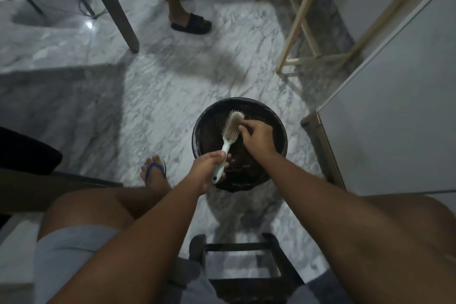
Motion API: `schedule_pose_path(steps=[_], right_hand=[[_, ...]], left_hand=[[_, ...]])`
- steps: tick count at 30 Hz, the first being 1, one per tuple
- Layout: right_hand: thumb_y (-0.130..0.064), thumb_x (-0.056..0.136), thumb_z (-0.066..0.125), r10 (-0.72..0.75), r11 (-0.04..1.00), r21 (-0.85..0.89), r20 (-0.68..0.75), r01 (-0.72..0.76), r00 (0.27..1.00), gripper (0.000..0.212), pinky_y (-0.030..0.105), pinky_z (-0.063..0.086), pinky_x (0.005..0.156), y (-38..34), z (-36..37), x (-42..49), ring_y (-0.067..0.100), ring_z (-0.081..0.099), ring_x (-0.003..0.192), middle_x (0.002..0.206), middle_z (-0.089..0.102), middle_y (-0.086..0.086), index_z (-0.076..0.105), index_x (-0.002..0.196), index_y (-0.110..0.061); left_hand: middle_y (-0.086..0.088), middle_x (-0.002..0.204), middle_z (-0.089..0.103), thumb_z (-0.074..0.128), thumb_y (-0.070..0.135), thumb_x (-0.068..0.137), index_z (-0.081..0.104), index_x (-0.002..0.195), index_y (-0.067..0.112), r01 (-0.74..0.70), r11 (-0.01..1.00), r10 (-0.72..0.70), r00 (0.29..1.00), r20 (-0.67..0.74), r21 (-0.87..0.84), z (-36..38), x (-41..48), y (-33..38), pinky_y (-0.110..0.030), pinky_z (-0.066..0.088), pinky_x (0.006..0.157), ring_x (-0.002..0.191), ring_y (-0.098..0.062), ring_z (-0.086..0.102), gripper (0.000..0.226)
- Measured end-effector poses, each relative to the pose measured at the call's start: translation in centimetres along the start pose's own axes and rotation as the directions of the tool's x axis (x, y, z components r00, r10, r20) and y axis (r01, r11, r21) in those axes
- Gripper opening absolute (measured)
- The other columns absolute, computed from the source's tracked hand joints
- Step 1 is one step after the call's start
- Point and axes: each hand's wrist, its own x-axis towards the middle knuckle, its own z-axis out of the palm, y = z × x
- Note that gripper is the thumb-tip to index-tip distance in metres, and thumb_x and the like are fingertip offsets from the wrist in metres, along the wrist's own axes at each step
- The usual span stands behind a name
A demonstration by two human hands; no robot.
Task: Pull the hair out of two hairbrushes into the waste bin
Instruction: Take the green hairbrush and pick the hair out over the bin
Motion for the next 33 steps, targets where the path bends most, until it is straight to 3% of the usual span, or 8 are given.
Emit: schedule_pose_path(steps=[4,11,16,21,24,27,30,33], right_hand=[[-0.013,0.090,0.067,0.053,0.995,0.088,-0.044,-0.049,0.998,0.015,0.012,0.046,0.083,2.0,1.1,1.4,0.014,0.071,0.088,0.093,0.077,0.005,0.077,0.100,-0.009],[-0.009,0.091,0.061,0.021,0.994,0.109,-0.226,0.004,0.974,0.011,0.026,0.052,0.075,6.0,1.6,1.5,0.018,0.066,0.077,0.085,0.071,0.007,0.072,0.091,-0.007],[-0.006,0.093,0.059,-0.063,0.995,0.050,-0.330,0.084,0.942,0.010,0.002,0.039,0.074,6.2,1.0,1.1,0.001,0.052,0.081,0.091,0.068,0.008,0.069,0.093,-0.003],[-0.011,0.099,0.048,0.142,0.973,0.227,-0.506,-0.027,0.850,0.012,0.034,0.051,0.069,4.8,0.7,1.4,0.022,0.061,0.077,0.090,0.064,0.009,0.058,0.099,-0.006],[-0.010,0.097,0.048,0.326,0.944,0.129,-0.209,-0.305,0.922,0.018,0.026,0.045,0.077,5.3,0.8,1.9,0.028,0.062,0.097,0.107,0.064,0.013,0.058,0.111,-0.004],[-0.007,0.091,0.055,0.490,0.871,-0.126,0.136,-0.476,0.861,0.049,0.032,0.045,0.096,5.6,1.2,2.1,0.036,0.054,0.123,0.134,0.054,0.020,0.045,0.139,-0.001],[-0.019,0.098,0.051,0.367,0.930,-0.033,0.124,-0.366,0.922,0.053,0.035,0.039,0.108,4.6,1.8,2.3,0.031,0.051,0.130,0.144,0.050,0.017,0.038,0.148,-0.007],[-0.035,0.096,0.059,0.267,0.944,0.169,0.107,-0.282,0.958,0.057,0.022,0.047,0.096,3.8,2.6,2.4,0.015,0.067,0.105,0.132,0.061,0.008,0.043,0.147,-0.016]], left_hand=[[-0.001,0.101,0.069,0.055,0.015,0.100,0.065,0.094,0.016,0.018,1.000,-0.018,1.000,-0.013,0.016,0.8,2.5,0.1,-0.029,0.046,0.057,0.085,-0.014,0.060,0.011],[-0.011,0.098,0.064,0.050,0.015,0.101,0.068,0.088,0.012,0.026,0.995,-0.022,0.999,-0.044,0.097,2.5,5.9,-1.2,-0.030,0.044,0.057,0.072,-0.019,0.056,0.022],[-0.010,0.084,0.060,0.048,0.019,0.102,0.066,0.091,0.006,0.051,0.998,-0.047,0.983,-0.179,0.021,3.5,6.7,-1.7,-0.023,0.044,0.046,0.063,-0.018,0.054,0.025],[-0.008,0.087,0.060,0.048,0.020,0.103,0.065,0.092,0.008,0.058,0.997,-0.066,0.976,-0.208,-0.046,3.5,7.0,-1.1,-0.024,0.041,0.049,0.065,-0.017,0.051,0.024],[-0.006,0.094,0.062,0.051,0.020,0.100,0.065,0.087,0.015,0.039,0.999,-0.044,0.983,-0.176,-0.033,2.8,7.1,-0.8,-0.025,0.042,0.049,0.071,-0.016,0.054,0.020],[-0.003,0.098,0.065,0.053,0.021,0.099,0.068,0.102,0.013,0.037,0.999,-0.033,0.990,-0.135,0.024,1.8,7.0,-0.7,-0.024,0.044,0.047,0.076,-0.016,0.057,0.017],[0.002,0.101,0.067,0.052,0.019,0.099,0.062,0.121,0.011,0.037,0.999,-0.037,0.995,-0.097,-0.007,1.0,6.7,-0.9,-0.023,0.042,0.047,0.080,-0.014,0.056,0.025],[0.001,0.100,0.067,0.051,0.017,0.099,0.060,0.125,0.010,0.057,0.998,-0.059,0.997,-0.051,-0.029,0.6,6.3,-1.3,-0.022,0.040,0.046,0.076,-0.013,0.054,0.029]])
